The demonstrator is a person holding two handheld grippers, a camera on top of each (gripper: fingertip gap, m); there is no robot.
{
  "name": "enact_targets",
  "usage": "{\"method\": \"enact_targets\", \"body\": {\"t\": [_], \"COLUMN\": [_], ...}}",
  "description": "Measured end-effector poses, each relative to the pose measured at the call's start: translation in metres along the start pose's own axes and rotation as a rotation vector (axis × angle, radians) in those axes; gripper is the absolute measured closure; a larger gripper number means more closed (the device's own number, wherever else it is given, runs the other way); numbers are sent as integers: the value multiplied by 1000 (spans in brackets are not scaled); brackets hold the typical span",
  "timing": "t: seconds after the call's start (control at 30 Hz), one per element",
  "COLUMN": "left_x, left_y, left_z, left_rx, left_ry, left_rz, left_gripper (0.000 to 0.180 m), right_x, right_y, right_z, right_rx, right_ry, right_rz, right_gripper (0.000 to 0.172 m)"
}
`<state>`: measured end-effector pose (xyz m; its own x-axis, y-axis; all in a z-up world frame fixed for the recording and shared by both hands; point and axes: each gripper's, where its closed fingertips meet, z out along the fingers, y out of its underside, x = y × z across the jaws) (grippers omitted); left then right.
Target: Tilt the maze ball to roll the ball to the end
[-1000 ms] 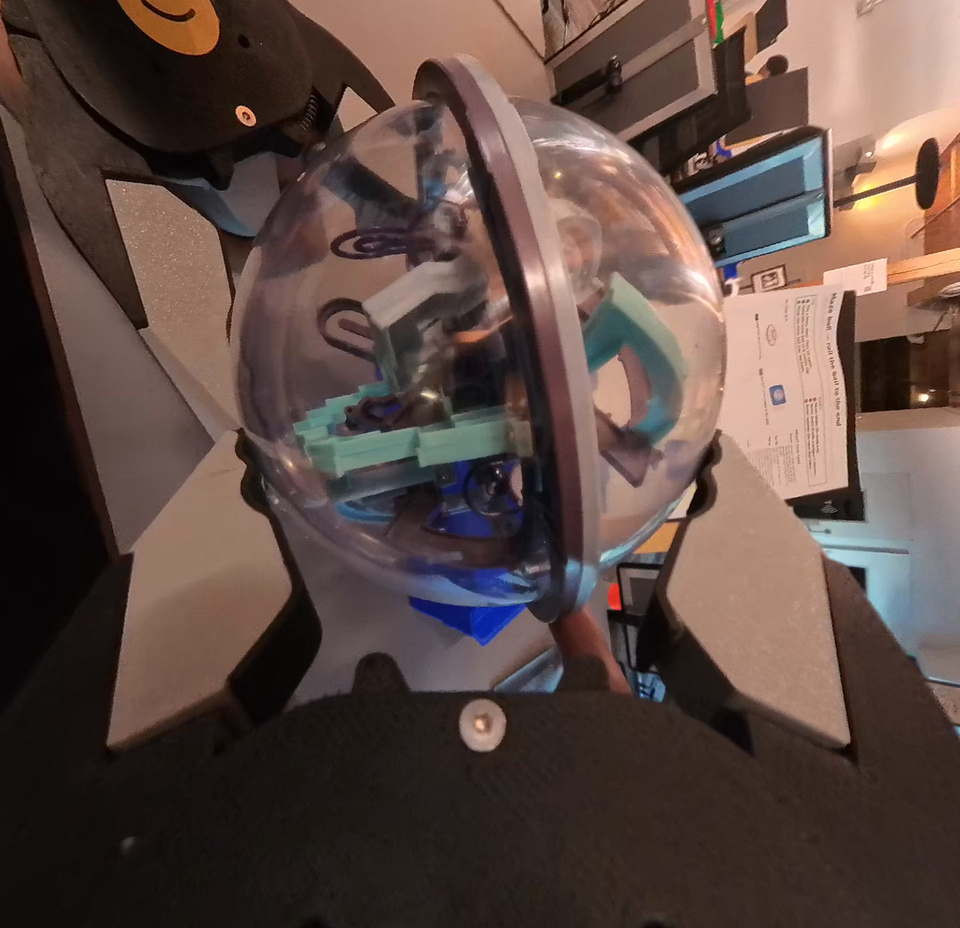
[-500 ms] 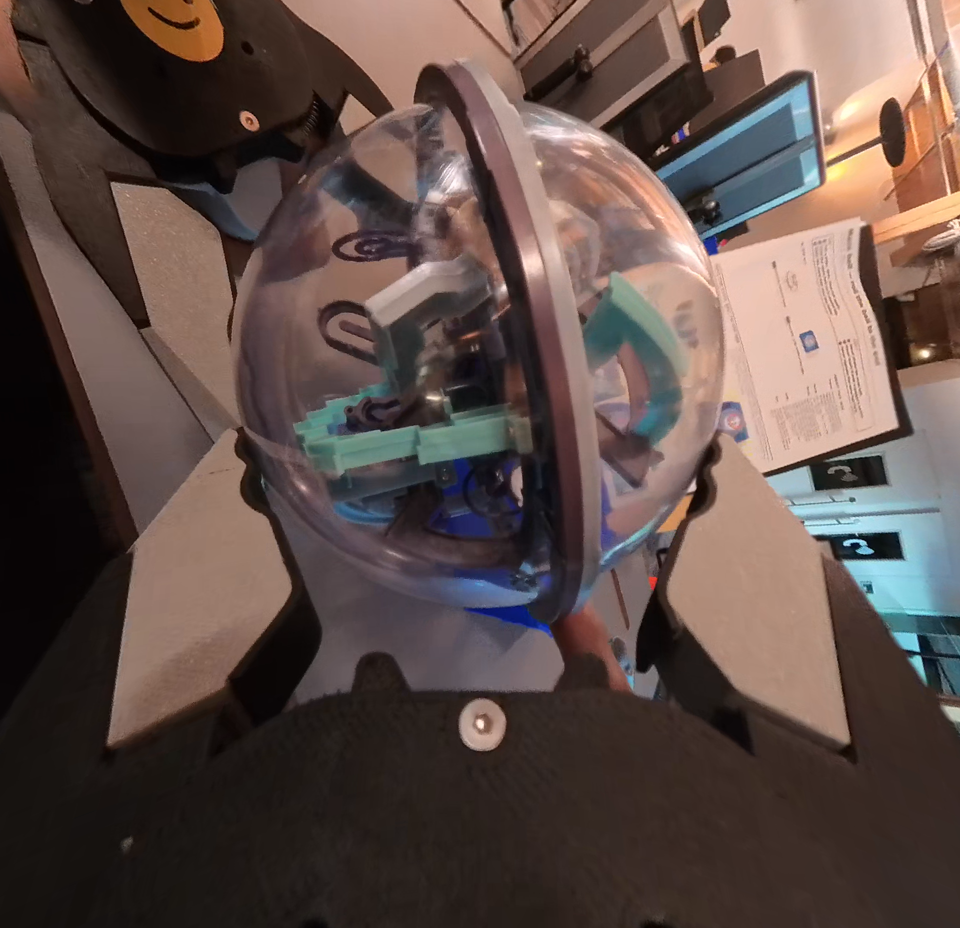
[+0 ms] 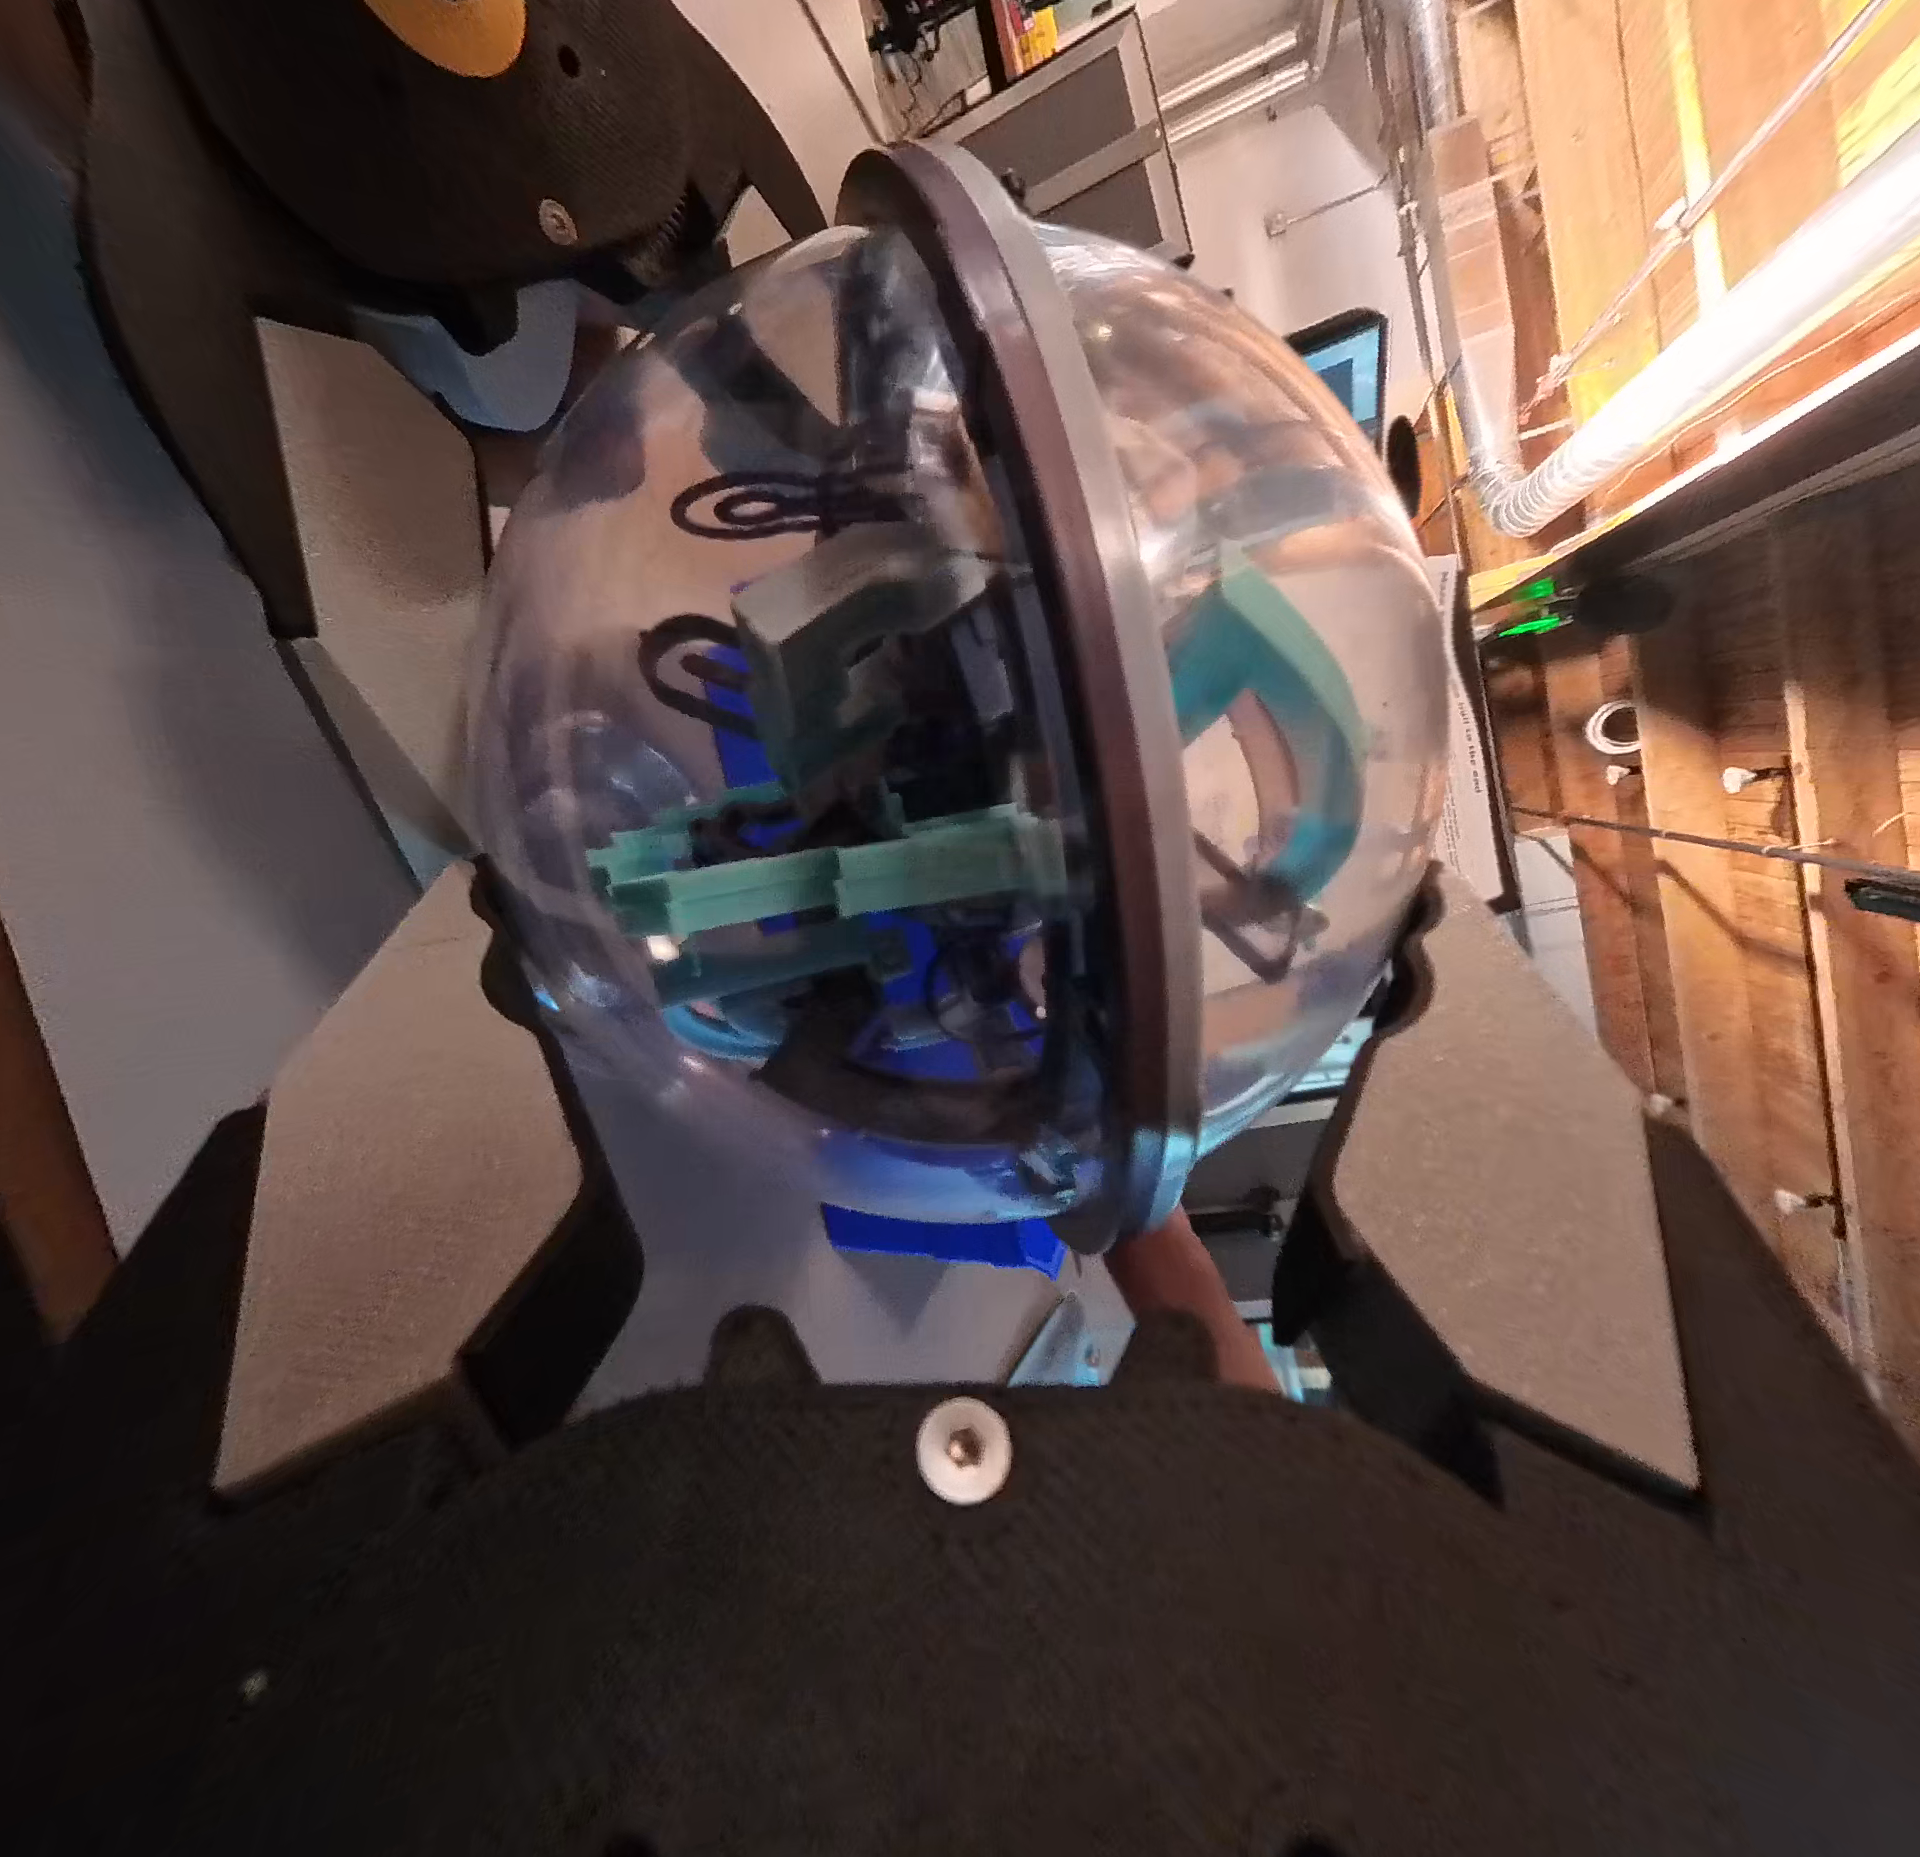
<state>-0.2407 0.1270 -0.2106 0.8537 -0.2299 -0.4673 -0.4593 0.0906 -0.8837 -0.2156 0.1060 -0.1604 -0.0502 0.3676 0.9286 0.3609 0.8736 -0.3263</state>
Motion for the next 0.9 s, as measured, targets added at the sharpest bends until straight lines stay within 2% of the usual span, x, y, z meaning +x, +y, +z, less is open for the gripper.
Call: {"method": "enact_targets", "body": {"t": [0.13,0.43,0.9], "left_x": [0,2,-5], "left_y": [-1,-14,-20], "left_z": [1,-5,-9], "left_rx": [8,68,104], "left_ry": [-17,-51,-115], "left_rz": [9,64,96], "left_gripper": [31,30,31], "right_x": [1,-2,4], "right_y": [0,6,-1], "right_z": [-1,-1,0], "right_rx": [27,211,247], "right_ry": [5,-62,-66], "right_rz": [-13,164,108], "right_gripper": [14,14,14]}}
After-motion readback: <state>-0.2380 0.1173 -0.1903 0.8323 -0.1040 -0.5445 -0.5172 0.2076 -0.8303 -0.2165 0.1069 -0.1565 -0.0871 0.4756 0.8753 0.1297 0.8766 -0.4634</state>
